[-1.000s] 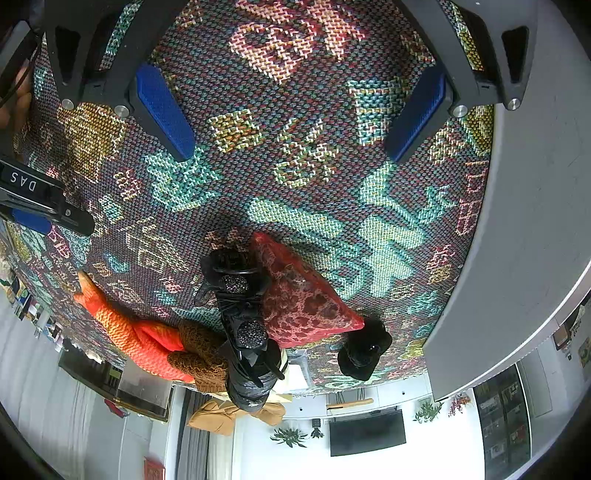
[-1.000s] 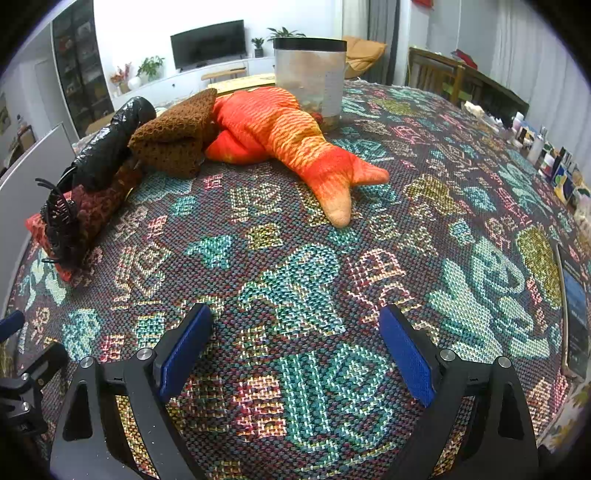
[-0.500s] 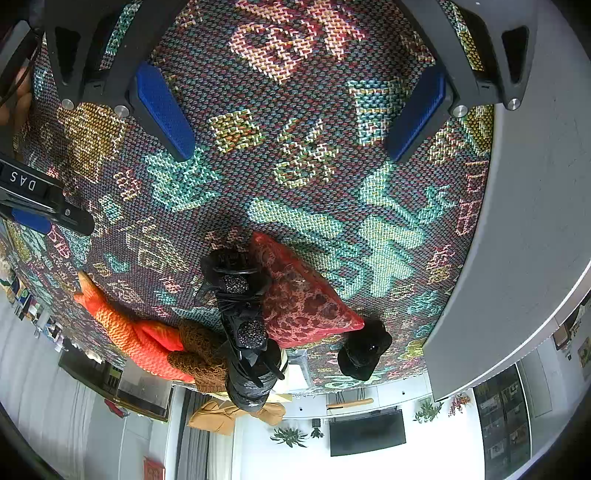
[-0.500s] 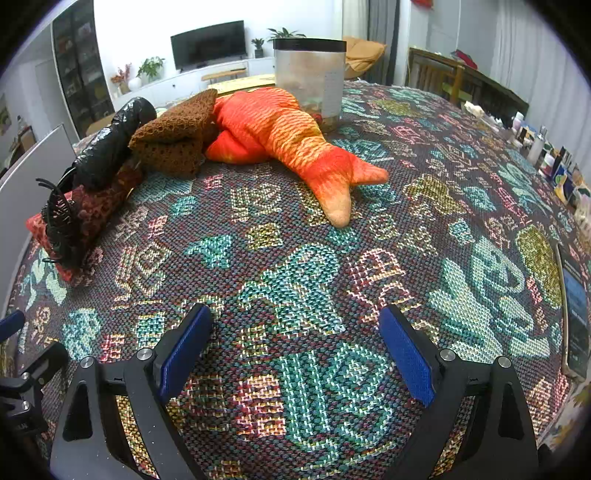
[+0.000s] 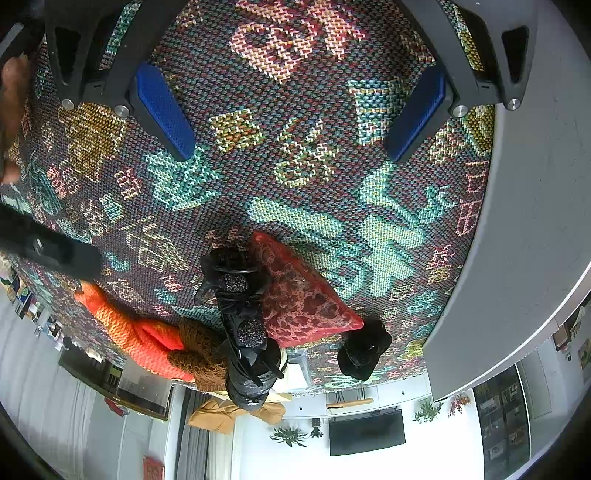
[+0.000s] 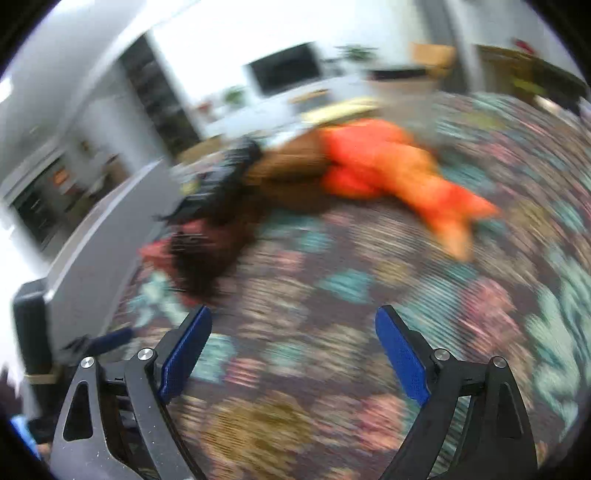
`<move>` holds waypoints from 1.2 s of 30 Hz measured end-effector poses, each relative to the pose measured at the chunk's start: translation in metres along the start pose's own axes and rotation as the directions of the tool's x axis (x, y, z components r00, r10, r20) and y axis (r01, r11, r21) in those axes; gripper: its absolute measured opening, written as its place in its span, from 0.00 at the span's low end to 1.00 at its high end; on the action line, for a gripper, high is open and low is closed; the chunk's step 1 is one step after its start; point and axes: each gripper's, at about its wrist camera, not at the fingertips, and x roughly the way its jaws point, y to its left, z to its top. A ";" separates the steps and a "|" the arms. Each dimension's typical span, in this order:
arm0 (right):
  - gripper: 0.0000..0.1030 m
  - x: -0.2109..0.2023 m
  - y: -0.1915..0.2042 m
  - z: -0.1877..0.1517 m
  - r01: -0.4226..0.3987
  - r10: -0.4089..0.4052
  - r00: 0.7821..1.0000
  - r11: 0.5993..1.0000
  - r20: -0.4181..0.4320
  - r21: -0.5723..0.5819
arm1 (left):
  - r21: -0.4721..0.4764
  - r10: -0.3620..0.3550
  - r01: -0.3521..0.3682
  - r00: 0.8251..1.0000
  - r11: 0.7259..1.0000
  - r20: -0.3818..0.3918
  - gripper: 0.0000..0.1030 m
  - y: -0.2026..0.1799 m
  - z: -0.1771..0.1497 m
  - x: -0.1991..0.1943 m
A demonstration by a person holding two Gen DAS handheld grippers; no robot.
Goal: Organize soft objects
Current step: 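Grasp the black claw hair clip with the right tool and lift it, then lower the clip onto the cloth and open the right tool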
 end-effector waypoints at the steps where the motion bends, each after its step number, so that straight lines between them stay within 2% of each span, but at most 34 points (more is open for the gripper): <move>1: 0.88 0.008 0.007 0.007 -0.023 0.022 1.000 1.000 -0.022 -0.011 | -0.001 0.000 0.000 1.000 1.000 0.000 1.00 0.000 0.000 0.000; 4: 0.88 0.038 0.031 0.028 -0.055 0.050 0.995 0.997 -0.086 -0.054 | -0.001 0.000 0.000 1.000 1.000 0.000 1.00 0.000 0.000 0.000; 6: 0.78 0.058 0.044 0.037 -0.056 0.047 0.991 0.996 -0.125 -0.072 | 0.000 0.000 0.000 1.000 1.000 0.000 1.00 0.000 0.000 0.000; 9: 0.70 0.084 0.049 0.042 -0.034 0.021 0.984 0.997 -0.176 -0.068 | 0.000 0.000 0.000 1.000 1.000 0.000 1.00 0.001 0.000 0.000; 10: 0.62 0.090 0.047 0.042 -0.035 0.024 0.982 0.998 -0.189 -0.054 | -0.001 -0.001 0.001 1.000 1.000 0.000 1.00 0.000 0.000 0.000; 11: 0.33 0.092 0.045 0.042 -0.062 0.055 0.980 0.998 -0.193 -0.033 | -0.002 -0.001 0.001 1.000 1.000 0.001 1.00 0.000 0.000 0.000; 13: 0.32 0.084 0.039 0.038 -0.063 0.060 0.984 0.998 -0.170 -0.012 | -0.002 -0.003 0.003 1.000 1.000 0.001 1.00 0.000 0.000 0.001; 17: 0.32 0.047 0.018 0.027 -0.070 0.077 0.982 0.996 -0.175 0.046 | -0.008 -0.010 0.010 1.000 1.000 0.005 1.00 0.002 0.000 0.000; 19: 0.32 0.026 0.003 0.025 -0.028 0.038 0.980 0.998 -0.195 0.055 | -0.009 -0.010 0.010 1.000 1.000 0.005 1.00 0.002 -0.001 0.001; 21: 0.32 0.006 -0.015 0.024 0.057 -0.042 0.968 0.997 -0.248 0.054 | -0.006 -0.006 0.006 1.000 1.000 0.003 1.00 0.002 -0.001 0.001; 22: 0.32 -0.001 -0.024 0.022 0.115 -0.097 0.953 0.992 -0.288 0.045 | -0.004 -0.003 0.003 1.000 1.000 0.002 1.00 0.002 -0.001 0.001; 23: 0.32 -0.008 -0.032 0.020 0.196 -0.181 0.929 0.980 -0.324 0.014 | -0.002 -0.001 0.001 1.000 1.000 0.001 1.00 0.001 -0.001 0.001; 24: 0.32 -0.012 -0.035 0.020 0.256 -0.250 0.907 0.966 -0.339 -0.028 | -0.001 0.001 -0.001 1.000 1.000 0.000 1.00 0.001 -0.001 0.001; 25: 0.32 -0.015 -0.037 0.017 0.324 -0.335 0.876 0.942 -0.347 -0.091 | 0.000 0.002 -0.002 1.000 1.000 0.000 1.00 0.000 -0.001 0.001; 27: 0.34 -0.012 -0.039 0.010 0.401 -0.431 0.834 0.903 -0.346 -0.156 | 0.001 0.003 -0.003 1.000 1.000 -0.001 1.00 0.000 0.000 0.002; 29: 0.38 -0.004 -0.041 0.001 0.424 -0.455 0.833 0.891 -0.317 -0.164 | 0.001 0.003 -0.003 1.000 1.000 -0.001 1.00 0.000 -0.001 0.002; 30: 0.47 -0.007 -0.042 -0.003 0.434 -0.462 0.843 0.887 -0.276 -0.157 | 0.000 0.003 -0.003 1.000 1.000 -0.001 1.00 0.000 -0.001 0.002; 31: 0.59 -0.008 -0.041 -0.005 0.464 -0.486 0.847 0.874 -0.217 -0.144 | 0.000 0.003 -0.003 1.000 1.000 -0.001 1.00 0.000 0.000 0.002; 32: 0.85 -0.006 -0.043 -0.008 0.494 -0.509 0.837 0.860 -0.199 -0.126 | 0.001 0.003 -0.003 1.000 1.000 -0.001 1.00 -0.001 0.000 0.001; 33: 0.85 -0.007 -0.046 -0.012 0.499 -0.507 0.843 0.862 -0.180 -0.090 | 0.001 0.003 -0.003 1.000 1.000 -0.001 1.00 -0.001 0.000 0.002; 35: 0.87 -0.010 -0.057 -0.017 0.459 -0.451 0.879 0.888 -0.153 0.017 | 0.001 0.004 -0.004 1.000 1.000 -0.001 1.00 -0.001 0.000 0.002; 36: 0.87 -0.012 -0.059 -0.018 0.452 -0.444 0.887 0.891 -0.125 0.039 | 0.001 0.004 -0.004 1.000 1.000 -0.001 1.00 -0.001 0.000 0.002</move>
